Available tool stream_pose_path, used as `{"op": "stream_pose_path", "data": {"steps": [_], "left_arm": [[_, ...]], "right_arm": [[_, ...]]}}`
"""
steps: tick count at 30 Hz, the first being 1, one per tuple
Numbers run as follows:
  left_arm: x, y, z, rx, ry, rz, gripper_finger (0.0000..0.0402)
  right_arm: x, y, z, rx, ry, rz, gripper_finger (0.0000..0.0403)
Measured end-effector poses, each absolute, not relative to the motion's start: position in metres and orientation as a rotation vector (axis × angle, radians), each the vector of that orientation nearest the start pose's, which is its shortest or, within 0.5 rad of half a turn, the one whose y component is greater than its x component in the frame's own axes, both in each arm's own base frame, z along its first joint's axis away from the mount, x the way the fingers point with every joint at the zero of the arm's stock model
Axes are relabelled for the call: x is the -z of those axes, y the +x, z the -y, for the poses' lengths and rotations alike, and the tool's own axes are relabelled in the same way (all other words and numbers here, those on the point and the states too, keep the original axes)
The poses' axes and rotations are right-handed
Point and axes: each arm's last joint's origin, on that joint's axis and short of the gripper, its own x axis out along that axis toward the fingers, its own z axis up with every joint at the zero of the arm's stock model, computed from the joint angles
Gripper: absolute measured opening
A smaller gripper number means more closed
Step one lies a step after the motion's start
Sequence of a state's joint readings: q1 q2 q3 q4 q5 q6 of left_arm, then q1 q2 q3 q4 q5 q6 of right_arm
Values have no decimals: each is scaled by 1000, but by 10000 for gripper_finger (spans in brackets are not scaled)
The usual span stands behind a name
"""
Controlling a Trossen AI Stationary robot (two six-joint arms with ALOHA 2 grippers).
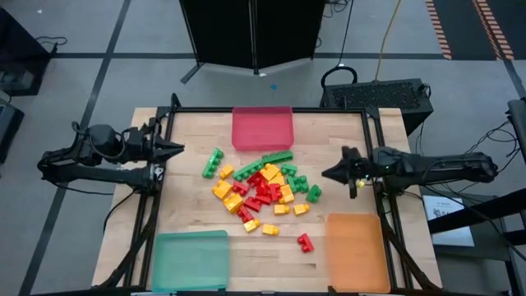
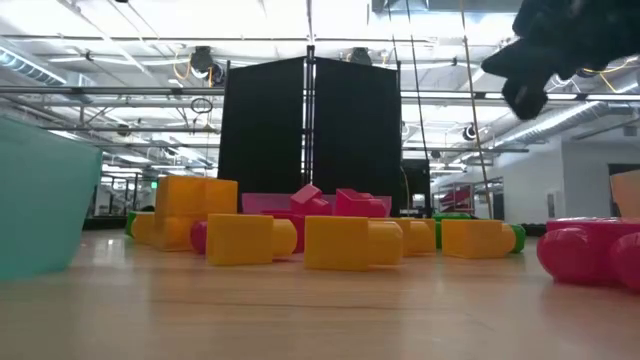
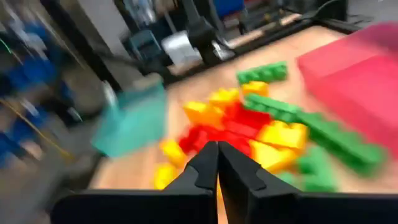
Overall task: Sort blocks
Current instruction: Put the green game piece into the green bin
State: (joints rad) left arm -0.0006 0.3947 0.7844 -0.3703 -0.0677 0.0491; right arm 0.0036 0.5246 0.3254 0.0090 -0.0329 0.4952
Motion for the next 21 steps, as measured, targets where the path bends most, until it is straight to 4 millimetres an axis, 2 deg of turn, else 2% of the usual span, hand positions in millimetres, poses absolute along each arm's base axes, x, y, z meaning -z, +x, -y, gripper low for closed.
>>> {"op": "stream_pose_path", "data": {"steps": [4,9,12,16,21], "left_arm": [[-356,78,-3,-105,59,16,34],[-361,80,-3,-112,55,70,34],[-364,85,-3,-112,17,89,34],[-357,96,-3,-111,-92,21,34],[-352,115,-3,-115,-120,-42,34]], "right_arm": [[-208,145,-1,-3,682,-66,9],[-200,149,1,64,840,-3,9],[-194,151,1,86,823,-55,9],[-182,155,2,141,794,-142,9],[-182,159,2,143,793,-123,9]]}}
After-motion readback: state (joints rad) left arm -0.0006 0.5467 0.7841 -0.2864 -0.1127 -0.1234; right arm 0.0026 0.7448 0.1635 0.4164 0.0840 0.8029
